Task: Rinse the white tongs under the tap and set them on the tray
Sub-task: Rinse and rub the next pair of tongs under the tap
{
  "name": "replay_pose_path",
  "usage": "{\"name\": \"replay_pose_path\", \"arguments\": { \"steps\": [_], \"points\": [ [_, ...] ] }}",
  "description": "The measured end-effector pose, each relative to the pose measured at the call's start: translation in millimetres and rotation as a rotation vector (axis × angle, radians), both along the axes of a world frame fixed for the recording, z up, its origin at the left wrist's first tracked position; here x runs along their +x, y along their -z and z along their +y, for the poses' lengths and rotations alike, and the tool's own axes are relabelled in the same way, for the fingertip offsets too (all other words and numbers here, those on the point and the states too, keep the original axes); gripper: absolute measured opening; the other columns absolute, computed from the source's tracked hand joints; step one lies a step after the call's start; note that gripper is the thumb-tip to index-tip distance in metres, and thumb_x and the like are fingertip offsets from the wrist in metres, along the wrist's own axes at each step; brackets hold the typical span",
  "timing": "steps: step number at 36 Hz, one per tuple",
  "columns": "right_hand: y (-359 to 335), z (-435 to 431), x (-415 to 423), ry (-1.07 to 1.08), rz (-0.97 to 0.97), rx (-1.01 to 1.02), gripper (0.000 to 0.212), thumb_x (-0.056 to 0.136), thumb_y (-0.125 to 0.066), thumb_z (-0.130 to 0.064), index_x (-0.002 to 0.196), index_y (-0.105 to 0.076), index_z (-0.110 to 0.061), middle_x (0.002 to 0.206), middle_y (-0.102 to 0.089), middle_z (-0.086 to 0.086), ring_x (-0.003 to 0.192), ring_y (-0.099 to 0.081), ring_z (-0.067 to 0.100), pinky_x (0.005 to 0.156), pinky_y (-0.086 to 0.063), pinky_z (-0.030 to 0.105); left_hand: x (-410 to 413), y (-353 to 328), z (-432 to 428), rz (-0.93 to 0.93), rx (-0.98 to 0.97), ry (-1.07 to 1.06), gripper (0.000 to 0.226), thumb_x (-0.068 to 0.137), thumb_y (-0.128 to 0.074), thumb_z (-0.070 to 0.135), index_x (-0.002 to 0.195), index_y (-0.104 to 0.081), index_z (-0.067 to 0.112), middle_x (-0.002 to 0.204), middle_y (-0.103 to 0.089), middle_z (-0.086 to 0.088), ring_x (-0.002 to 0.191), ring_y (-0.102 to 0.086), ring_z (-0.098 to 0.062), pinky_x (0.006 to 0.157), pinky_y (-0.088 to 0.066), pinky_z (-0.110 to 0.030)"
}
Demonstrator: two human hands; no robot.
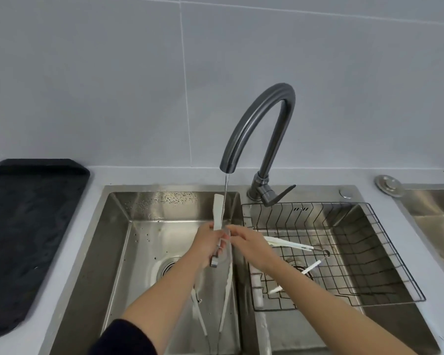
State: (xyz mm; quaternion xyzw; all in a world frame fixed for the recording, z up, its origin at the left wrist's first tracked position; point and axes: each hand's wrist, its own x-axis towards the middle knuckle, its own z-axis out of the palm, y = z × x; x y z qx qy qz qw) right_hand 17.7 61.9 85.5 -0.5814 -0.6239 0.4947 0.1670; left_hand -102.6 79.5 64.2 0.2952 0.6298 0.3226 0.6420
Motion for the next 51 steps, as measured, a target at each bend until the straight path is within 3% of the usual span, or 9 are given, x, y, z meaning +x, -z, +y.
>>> {"name": "replay_pose_path", "arguments": {
  "steps": [3,10,20,23,29,35,39,46,51],
  "points": [
    [2,1,-2,-0.043,0.052,-0.066,0.042,0.096,-0.043,-0.016,0.138,-0.045,-0.018,0.148,-0.039,-0.004,0.136,-0.035,0.011,0.11,-0.024,0.021,4,2,3,0.053,0.002,0.044,0.019,0.094,-0.04,0.004,0.084,-0.055,0.011,0.063,-0.052,-0.005,0.04,-0.04,-0.009,0.032,-0.03,-0.015],
    [9,8,-9,-0.106,0.069,-0.127,0.047,0.101,-0.032,-0.029,0.146,-0.03,-0.016,0.154,-0.029,0.0,0.143,-0.025,0.014,0.115,-0.014,0.023,5,10,2,0.147,-0.023,0.081,0.023,0.096,-0.029,0.011,0.106,-0.05,0.009,0.051,-0.046,-0.004,0.032,-0.035,-0.008,0.032,-0.022,-0.014],
    [25,18,-24,-0.415,-0.3,-0.08,0.057,0.101,-0.012,-0.039,0.15,0.001,-0.011,0.159,0.01,0.002,0.147,0.01,0.013,0.117,0.006,0.031,-2,14,-18,0.333,0.12,0.218,0.042,0.097,-0.027,0.013,0.09,-0.062,-0.009,0.036,-0.04,-0.003,0.025,-0.031,-0.006,0.029,-0.025,-0.013],
    [27,19,-29,-0.42,-0.326,-0.064,0.059,0.101,-0.01,-0.041,0.15,0.004,-0.011,0.159,0.013,0.003,0.146,0.012,0.013,0.118,0.007,0.034,-2,10,-26,0.364,0.157,0.211,0.04,0.097,-0.024,0.013,0.086,-0.061,0.006,0.033,-0.039,0.002,0.026,-0.031,-0.006,0.031,-0.026,-0.013],
    [29,28,-34,-0.37,-0.361,-0.056,0.062,0.1,-0.011,-0.042,0.148,0.01,-0.009,0.157,0.019,0.005,0.145,0.017,0.016,0.118,0.007,0.037,-4,9,-41,0.28,0.073,0.193,0.033,0.099,-0.03,0.015,0.131,-0.036,0.01,0.05,-0.046,-0.003,0.035,-0.034,-0.009,0.036,-0.03,-0.021],
    [26,40,-36,-0.315,-0.331,-0.09,0.062,0.1,-0.014,-0.041,0.149,0.008,-0.008,0.158,0.016,0.005,0.146,0.015,0.016,0.118,0.005,0.04,-7,7,-53,0.332,0.087,0.189,0.023,0.099,-0.036,0.015,0.116,-0.04,0.001,0.051,-0.045,-0.002,0.036,-0.035,-0.01,0.044,-0.033,-0.024],
    [21,42,-41,-0.285,-0.302,-0.098,0.063,0.101,-0.015,-0.041,0.148,0.009,-0.006,0.158,0.017,0.006,0.146,0.016,0.018,0.118,0.006,0.036,-12,3,-55,0.326,0.087,0.184,0.004,0.099,-0.035,0.013,0.098,-0.037,0.009,0.054,-0.045,-0.003,0.03,-0.032,-0.007,0.033,-0.027,-0.018],
    [19,14,-56,-0.347,-0.227,-0.108,0.066,0.1,-0.015,-0.043,0.147,0.013,-0.006,0.156,0.023,0.007,0.145,0.018,0.018,0.118,0.007,0.035,-23,-1,-44,0.367,0.127,0.162,0.029,0.099,-0.029,0.012,0.126,-0.04,0.011,0.057,-0.047,-0.003,0.033,-0.034,-0.006,0.031,-0.026,-0.014],
    [23,30,-51,-0.297,-0.241,-0.097,0.066,0.1,-0.016,-0.042,0.147,0.014,-0.006,0.156,0.022,0.008,0.145,0.019,0.019,0.12,0.007,0.037,-20,0,-46,0.406,0.163,0.216,0.004,0.097,-0.034,0.011,0.096,-0.038,0.01,0.06,-0.044,-0.002,0.045,-0.034,-0.011,0.042,-0.029,-0.02]
  ]
}}
